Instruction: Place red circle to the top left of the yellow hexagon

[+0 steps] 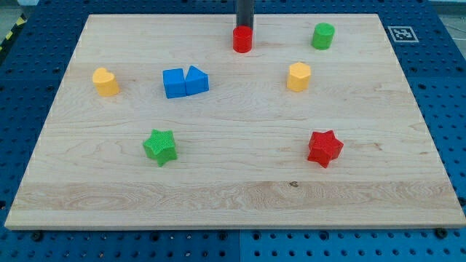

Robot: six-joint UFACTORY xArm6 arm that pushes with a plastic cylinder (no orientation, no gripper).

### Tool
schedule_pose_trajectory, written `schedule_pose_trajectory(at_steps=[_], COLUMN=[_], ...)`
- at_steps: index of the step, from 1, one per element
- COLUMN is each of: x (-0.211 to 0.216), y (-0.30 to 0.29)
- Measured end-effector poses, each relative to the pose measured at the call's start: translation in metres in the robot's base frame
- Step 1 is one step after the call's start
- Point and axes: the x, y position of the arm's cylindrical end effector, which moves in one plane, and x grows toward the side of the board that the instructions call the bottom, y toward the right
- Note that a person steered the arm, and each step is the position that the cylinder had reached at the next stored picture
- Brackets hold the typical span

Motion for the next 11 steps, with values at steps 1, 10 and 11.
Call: schedule_pose_trajectory(at_steps=[1, 10, 11], x=[0.017, 0.047, 0.048], y=[0.0, -0.005, 0.003])
